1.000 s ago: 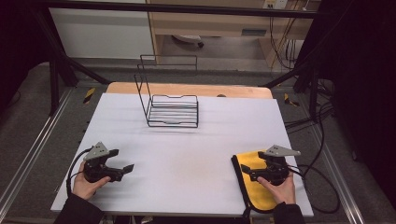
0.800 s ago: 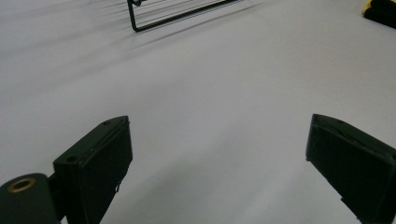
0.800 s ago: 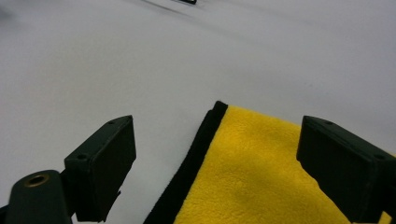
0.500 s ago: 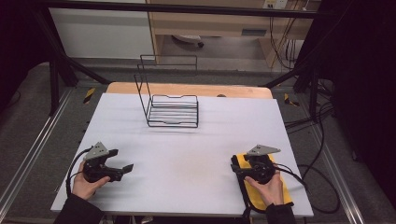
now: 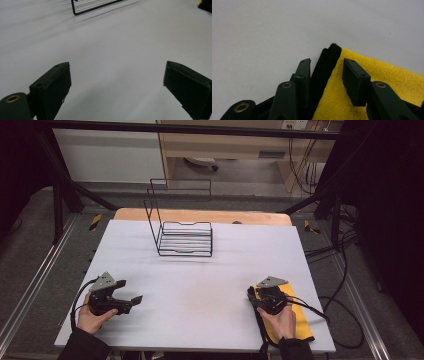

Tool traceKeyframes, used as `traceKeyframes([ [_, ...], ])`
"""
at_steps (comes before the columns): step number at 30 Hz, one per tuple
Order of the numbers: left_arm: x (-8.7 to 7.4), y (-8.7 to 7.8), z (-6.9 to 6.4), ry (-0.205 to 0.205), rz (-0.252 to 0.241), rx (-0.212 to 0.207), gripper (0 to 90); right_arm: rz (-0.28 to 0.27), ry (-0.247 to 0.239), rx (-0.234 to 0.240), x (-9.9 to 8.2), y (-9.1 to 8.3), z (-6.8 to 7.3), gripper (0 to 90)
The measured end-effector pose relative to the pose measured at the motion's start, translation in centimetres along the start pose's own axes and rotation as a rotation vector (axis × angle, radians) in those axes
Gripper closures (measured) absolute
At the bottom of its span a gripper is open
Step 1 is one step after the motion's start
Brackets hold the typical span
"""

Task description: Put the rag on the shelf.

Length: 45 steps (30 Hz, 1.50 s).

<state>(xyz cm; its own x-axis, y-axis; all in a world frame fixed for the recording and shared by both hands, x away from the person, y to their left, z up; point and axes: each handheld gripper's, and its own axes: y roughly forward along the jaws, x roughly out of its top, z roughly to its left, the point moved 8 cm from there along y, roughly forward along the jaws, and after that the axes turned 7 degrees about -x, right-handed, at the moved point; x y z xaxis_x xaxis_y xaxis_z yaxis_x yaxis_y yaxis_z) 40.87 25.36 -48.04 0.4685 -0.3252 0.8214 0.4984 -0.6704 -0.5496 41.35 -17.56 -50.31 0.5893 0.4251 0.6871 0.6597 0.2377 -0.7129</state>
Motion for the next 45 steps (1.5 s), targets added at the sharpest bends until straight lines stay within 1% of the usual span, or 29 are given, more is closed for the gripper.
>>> traceKeyframes([
  [1,0.0,0.0,0.0,0.000,0.001,0.001,7.6,0.000,-0.019,-0.012,-0.1,0.1,0.1,59.5],
  [3,0.0,0.0,0.0,-0.001,-0.001,0.002,7.6,0.006,-0.024,-0.023,-0.1,0.1,0.2,60.4],
  [4,0.0,0.0,0.0,0.000,-0.001,0.002,7.7,0.011,-0.038,-0.033,-0.1,0.1,0.2,60.8],
  [5,0.0,0.0,0.0,0.000,-0.001,0.002,7.7,0.011,-0.038,-0.033,-0.1,0.1,0.2,60.8],
  [6,0.0,0.0,0.0,0.001,0.000,0.004,7.7,0.021,-0.057,-0.056,0.0,0.2,0.3,62.0],
  [7,0.0,0.0,0.0,0.002,0.001,0.004,7.7,0.028,-0.064,-0.064,0.0,0.2,0.4,62.9],
  [13,0.0,-0.1,0.0,0.002,0.000,0.005,8.0,0.047,-0.061,-0.073,0.1,0.2,0.1,73.3],
  [18,0.0,-0.1,0.0,0.003,0.000,0.005,8.0,0.056,-0.044,-0.070,0.2,0.1,0.0,77.6],
  [19,0.0,-0.1,0.0,0.004,0.000,0.005,8.0,0.058,-0.033,-0.065,0.2,0.0,-0.1,78.9],
  [23,0.1,-0.2,0.0,0.001,-0.004,0.007,8.1,0.059,-0.018,-0.057,0.3,-0.2,-0.2,80.0],
  [24,0.1,-0.2,0.0,0.000,-0.005,0.007,8.2,0.051,-0.006,-0.050,0.5,-0.4,-0.2,80.5],
  [25,0.1,-0.2,0.0,0.002,-0.005,0.007,8.2,0.051,-0.006,-0.050,0.5,-0.4,-0.2,80.5],
  [28,0.1,-0.1,0.0,0.003,-0.003,0.008,8.3,0.031,0.020,-0.019,0.9,-1.0,-0.2,81.3],
  [31,0.1,0.0,0.0,0.003,-0.002,0.008,8.3,0.020,0.027,-0.004,1.3,-1.3,-0.1,81.4],
  [35,0.1,0.0,0.0,0.003,-0.001,0.010,8.3,0.002,0.014,0.021,2.2,-1.6,0.9,81.6],
  [36,0.1,0.0,0.0,0.003,-0.001,0.011,8.3,-0.003,0.008,0.041,2.7,-1.4,1.6,81.6],
  [38,0.1,0.0,0.0,0.005,0.001,0.010,8.3,-0.006,0.002,0.051,3.2,-1.2,2.3,81.6],
  [39,0.1,0.0,0.0,0.006,0.000,0.011,8.3,-0.006,0.002,0.051,3.2,-1.2,2.3,81.6],
  [41,0.1,0.0,0.0,0.004,-0.001,0.011,8.3,-0.018,-0.002,0.065,3.8,-0.9,3.0,81.6],
  [45,0.1,-0.1,0.0,0.005,-0.002,0.011,8.3,-0.024,-0.029,0.085,5.0,-0.1,4.3,81.6],
])
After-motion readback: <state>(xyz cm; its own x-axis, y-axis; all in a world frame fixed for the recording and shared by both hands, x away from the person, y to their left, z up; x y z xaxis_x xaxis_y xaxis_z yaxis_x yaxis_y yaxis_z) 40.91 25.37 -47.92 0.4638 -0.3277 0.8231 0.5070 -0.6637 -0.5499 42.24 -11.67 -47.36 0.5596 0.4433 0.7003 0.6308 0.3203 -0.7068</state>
